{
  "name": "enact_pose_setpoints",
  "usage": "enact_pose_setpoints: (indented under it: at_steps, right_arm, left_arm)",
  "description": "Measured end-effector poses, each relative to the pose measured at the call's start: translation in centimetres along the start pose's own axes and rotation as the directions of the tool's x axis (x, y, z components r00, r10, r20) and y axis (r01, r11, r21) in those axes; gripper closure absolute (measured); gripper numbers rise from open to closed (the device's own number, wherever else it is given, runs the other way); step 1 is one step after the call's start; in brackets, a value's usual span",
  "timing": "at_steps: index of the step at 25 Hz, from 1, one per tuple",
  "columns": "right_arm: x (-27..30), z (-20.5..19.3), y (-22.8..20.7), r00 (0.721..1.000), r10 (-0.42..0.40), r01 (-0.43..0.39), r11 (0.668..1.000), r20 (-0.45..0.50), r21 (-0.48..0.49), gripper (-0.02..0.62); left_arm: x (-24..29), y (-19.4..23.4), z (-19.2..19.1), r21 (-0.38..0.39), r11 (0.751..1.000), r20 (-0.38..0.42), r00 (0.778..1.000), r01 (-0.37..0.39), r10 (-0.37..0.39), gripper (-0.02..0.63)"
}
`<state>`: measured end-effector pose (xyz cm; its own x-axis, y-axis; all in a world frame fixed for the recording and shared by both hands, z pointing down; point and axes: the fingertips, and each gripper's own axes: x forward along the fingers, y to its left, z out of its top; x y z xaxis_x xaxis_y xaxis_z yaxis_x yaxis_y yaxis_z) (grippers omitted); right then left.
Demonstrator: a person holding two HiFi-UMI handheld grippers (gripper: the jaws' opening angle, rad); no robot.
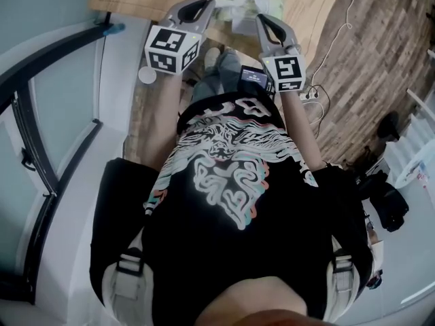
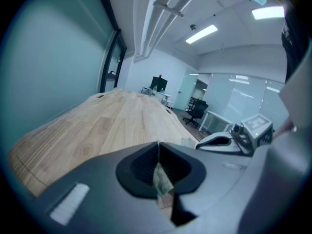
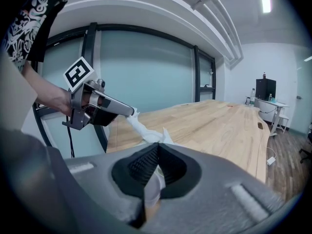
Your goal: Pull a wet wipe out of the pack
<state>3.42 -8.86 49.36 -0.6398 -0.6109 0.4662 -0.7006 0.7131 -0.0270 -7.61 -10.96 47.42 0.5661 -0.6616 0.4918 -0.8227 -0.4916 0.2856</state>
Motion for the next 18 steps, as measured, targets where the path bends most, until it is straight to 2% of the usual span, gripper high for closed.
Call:
enact_pose_setpoints:
  at_steps: [12, 18]
  right_arm:
    - [0.4, 0.1, 0.0, 1.0, 0.022, -0.022, 1.0, -0.002, -0.012, 0.597]
    - [0.2, 0.3, 0.1, 1.0, 0.023, -0.023, 1.0, 0.002, -0.011, 0.597]
  left_arm:
    - [-1.3, 4.0, -2.2, -0.062, 0.988, 0.006, 0.99, -0.14, 0.141, 0.607]
    - [-2.0, 5.9, -3.1, -0.071, 0.973, -0.004, 0.975, -0.221, 0.222, 0.607]
